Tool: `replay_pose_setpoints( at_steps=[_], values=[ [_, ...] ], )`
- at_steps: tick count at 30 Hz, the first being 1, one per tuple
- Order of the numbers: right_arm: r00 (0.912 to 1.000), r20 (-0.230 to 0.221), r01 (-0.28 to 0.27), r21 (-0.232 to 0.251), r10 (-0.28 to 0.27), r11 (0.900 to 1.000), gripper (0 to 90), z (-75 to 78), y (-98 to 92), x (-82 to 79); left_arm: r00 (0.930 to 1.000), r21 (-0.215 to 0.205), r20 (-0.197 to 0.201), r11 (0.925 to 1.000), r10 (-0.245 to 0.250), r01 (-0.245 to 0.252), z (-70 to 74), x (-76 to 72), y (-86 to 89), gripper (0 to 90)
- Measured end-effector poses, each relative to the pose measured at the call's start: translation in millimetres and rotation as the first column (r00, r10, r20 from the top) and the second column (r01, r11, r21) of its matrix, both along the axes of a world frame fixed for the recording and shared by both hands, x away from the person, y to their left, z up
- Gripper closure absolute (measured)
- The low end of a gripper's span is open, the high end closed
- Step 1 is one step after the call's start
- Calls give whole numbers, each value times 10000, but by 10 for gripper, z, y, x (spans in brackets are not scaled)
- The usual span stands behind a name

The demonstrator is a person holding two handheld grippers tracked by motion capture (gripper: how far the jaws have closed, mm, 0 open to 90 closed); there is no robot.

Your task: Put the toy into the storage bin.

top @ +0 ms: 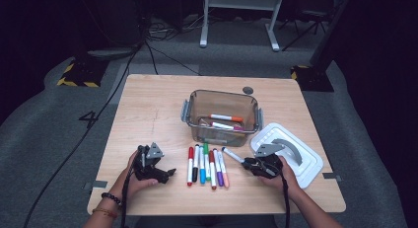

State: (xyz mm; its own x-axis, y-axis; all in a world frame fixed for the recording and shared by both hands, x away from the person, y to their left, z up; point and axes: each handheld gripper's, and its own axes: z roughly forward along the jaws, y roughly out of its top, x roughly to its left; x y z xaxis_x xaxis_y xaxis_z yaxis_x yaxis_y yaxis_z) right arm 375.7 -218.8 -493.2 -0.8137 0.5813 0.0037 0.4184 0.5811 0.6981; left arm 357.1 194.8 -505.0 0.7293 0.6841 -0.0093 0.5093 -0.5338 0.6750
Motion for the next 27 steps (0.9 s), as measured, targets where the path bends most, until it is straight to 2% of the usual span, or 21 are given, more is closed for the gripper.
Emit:
replay_pose_setpoints(
  at_steps=[6,12,17,22,27],
  values=[
    [10000,-25,19,-163,-20,9999,741,15,17,9,10000,-24,-53,10000,6,-6,0,-1,-2,61],
    [9999,-97,-113,-123,112,9999,743,18,-6,34,10000,-66,-64,10000,19,-20,-2,0,-7,61],
    [9997,68,-224,-144,225,9996,743,62,-36,19,10000,-68,-65,10000,19,-20,-2,0,-8,61],
    [9964,461,-708,26,706,9975,743,191,-57,-37,10000,-63,-63,10000,14,-14,-2,1,-7,61],
    [9872,811,-1401,252,1376,9898,742,342,-44,-99,10000,-56,-60,10000,-8,8,-2,3,-8,60]
  ],
)
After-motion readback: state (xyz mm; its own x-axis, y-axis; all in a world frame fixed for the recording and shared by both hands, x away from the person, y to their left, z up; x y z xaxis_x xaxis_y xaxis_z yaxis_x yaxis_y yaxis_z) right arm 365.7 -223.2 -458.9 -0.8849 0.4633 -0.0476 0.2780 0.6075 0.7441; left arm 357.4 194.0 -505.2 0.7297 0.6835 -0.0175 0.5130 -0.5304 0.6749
